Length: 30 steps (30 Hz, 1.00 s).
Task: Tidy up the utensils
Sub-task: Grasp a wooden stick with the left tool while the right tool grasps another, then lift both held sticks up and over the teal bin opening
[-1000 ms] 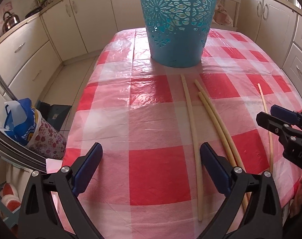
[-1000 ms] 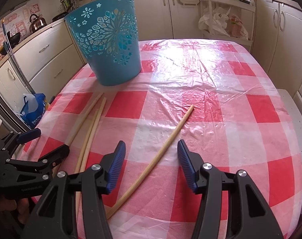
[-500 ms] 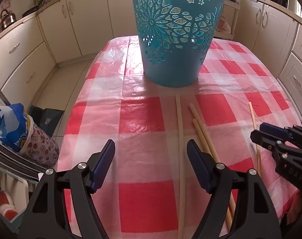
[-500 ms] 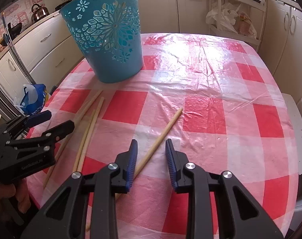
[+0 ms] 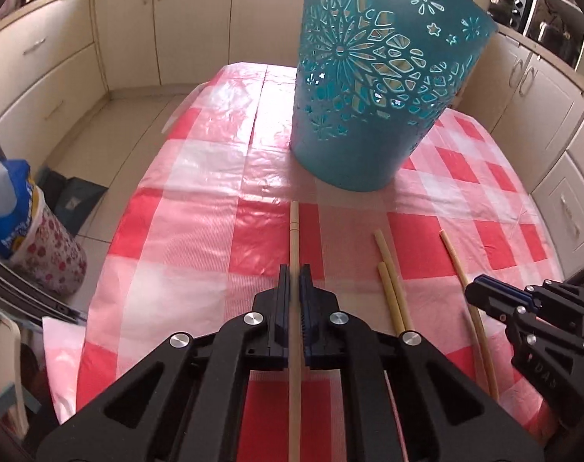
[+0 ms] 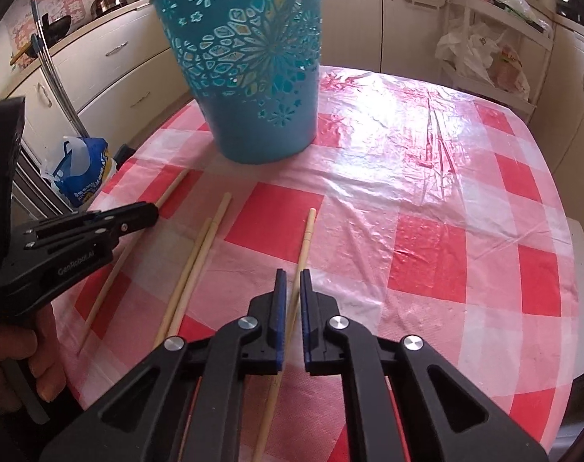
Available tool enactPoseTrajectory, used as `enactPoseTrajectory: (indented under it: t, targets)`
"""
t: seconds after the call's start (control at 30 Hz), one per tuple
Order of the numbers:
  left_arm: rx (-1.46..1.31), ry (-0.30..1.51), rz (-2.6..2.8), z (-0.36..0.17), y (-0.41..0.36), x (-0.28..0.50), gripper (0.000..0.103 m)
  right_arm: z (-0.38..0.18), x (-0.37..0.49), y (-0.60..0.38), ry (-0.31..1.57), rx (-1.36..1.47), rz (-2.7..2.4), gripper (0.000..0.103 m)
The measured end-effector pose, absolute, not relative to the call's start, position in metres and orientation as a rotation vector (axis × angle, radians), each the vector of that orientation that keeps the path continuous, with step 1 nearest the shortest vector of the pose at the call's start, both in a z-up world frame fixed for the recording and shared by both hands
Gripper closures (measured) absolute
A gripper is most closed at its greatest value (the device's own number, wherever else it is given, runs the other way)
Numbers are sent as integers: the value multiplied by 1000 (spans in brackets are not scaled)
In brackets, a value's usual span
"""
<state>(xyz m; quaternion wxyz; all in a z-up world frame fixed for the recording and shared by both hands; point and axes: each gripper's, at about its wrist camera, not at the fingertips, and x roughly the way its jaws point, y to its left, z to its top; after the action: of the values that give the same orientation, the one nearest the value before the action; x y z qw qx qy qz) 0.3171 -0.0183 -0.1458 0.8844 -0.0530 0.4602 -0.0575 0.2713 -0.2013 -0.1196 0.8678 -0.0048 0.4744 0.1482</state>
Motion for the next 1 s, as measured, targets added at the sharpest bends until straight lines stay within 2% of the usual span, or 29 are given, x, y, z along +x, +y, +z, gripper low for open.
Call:
enactPoseTrajectory:
  t: [0.17, 0.3, 0.47, 0.73, 0.83, 1.0]
  targets:
    - [-101, 972, -144, -145, -20, 316, 95, -121, 275, -196, 1012, -21, 301, 93]
    - [-89, 971, -132, -141, -17, 321, 76, -121, 282, -186, 1012, -53, 290, 92]
    - [-30, 975, -117, -141, -19, 335, 64, -125, 289, -183, 1008, -85, 258, 92]
    - [13, 969, -112, -144, -27, 341, 58, -124, 284, -182, 1023, -124, 271, 96]
    - [24, 964, -113, -144, -29, 340, 55, -123, 285, -182, 1023, -130, 264, 92]
    - [37, 961, -116, -145, -31, 339, 52, -124, 289, -182, 1018, -125, 266, 92]
